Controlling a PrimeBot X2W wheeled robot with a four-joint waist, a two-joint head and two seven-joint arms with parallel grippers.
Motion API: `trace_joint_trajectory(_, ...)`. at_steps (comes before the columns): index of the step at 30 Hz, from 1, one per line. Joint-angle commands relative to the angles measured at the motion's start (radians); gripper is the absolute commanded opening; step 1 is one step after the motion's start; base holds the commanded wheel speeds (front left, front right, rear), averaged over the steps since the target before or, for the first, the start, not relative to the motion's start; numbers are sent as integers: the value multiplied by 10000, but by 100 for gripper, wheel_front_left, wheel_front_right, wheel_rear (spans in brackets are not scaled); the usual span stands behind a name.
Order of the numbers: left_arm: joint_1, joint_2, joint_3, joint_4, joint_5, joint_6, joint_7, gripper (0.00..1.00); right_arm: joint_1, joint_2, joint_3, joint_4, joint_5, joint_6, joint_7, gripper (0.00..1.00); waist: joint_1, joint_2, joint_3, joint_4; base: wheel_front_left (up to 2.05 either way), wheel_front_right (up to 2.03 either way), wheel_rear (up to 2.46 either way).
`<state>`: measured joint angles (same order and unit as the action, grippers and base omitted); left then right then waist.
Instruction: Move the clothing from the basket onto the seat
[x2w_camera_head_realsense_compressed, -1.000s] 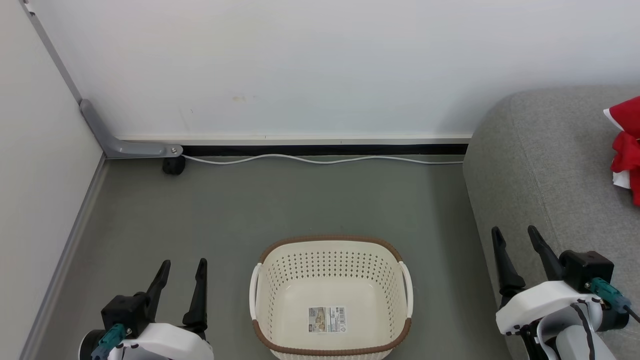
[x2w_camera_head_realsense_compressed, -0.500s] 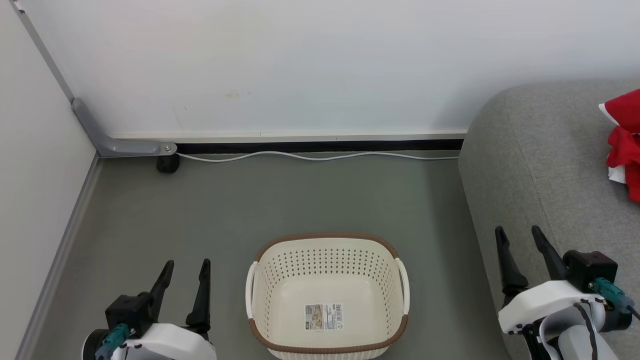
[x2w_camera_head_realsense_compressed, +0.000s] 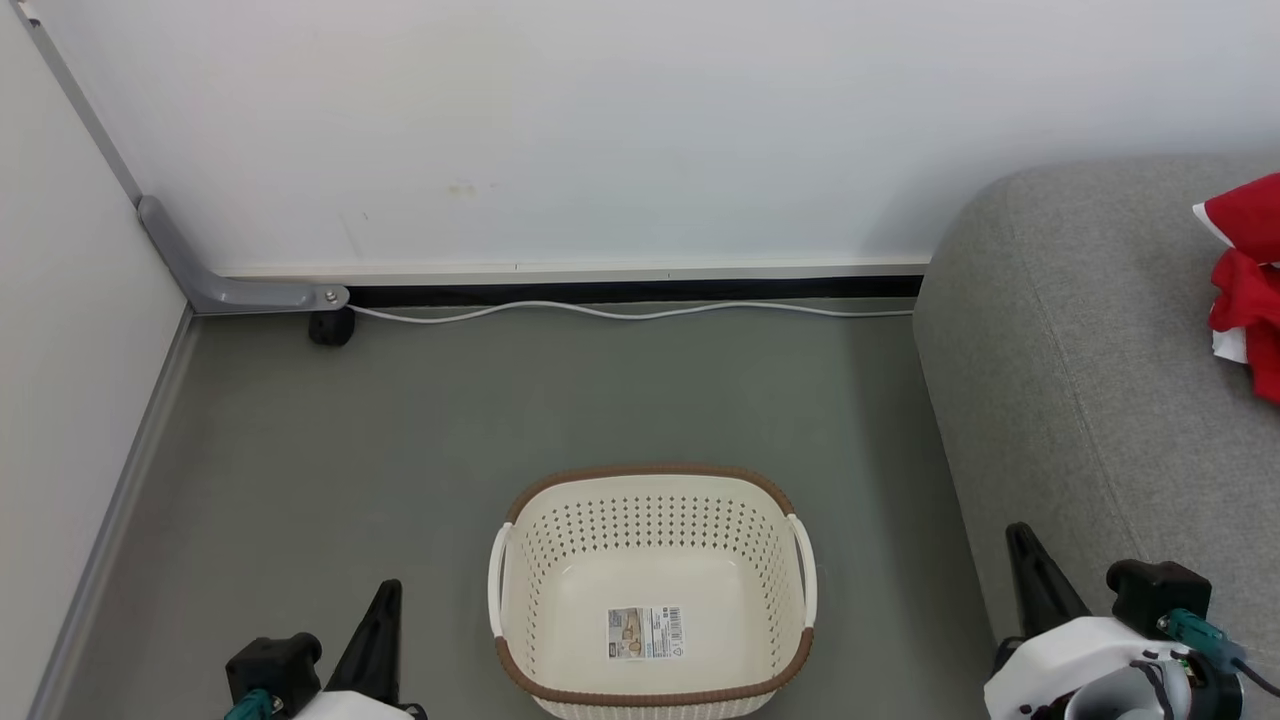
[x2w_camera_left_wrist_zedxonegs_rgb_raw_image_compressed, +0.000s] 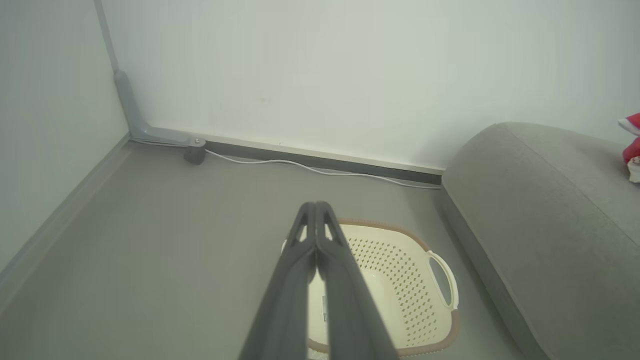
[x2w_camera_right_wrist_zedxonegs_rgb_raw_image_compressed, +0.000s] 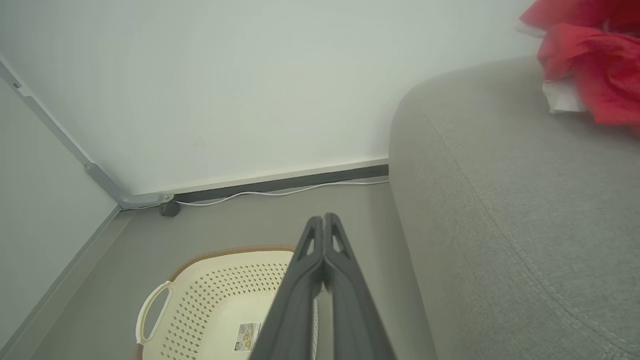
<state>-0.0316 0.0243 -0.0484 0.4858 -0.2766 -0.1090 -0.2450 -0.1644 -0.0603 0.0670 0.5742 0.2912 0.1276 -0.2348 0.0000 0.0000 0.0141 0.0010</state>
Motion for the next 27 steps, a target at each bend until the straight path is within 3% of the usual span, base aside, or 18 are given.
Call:
trace_joint_trajectory(1, -335, 103, 111, -284, -323, -10, 111, 0, -359, -103, -120, -293, 307, 1, 83, 0, 19, 0, -13, 1, 0, 0, 0)
trace_joint_trajectory(7, -333, 111, 163, -410, -985, -20, 265, 0, -291, -93, -187, -461, 960, 3, 238, 0, 1, 0, -6, 1, 0, 0, 0)
trace_joint_trajectory(27, -395, 136, 391, -759, -3051, -53, 803, 0, -141, -61, -443, -947, 3006, 8, 766, 0, 0, 0, -20, -1, 0, 0, 0)
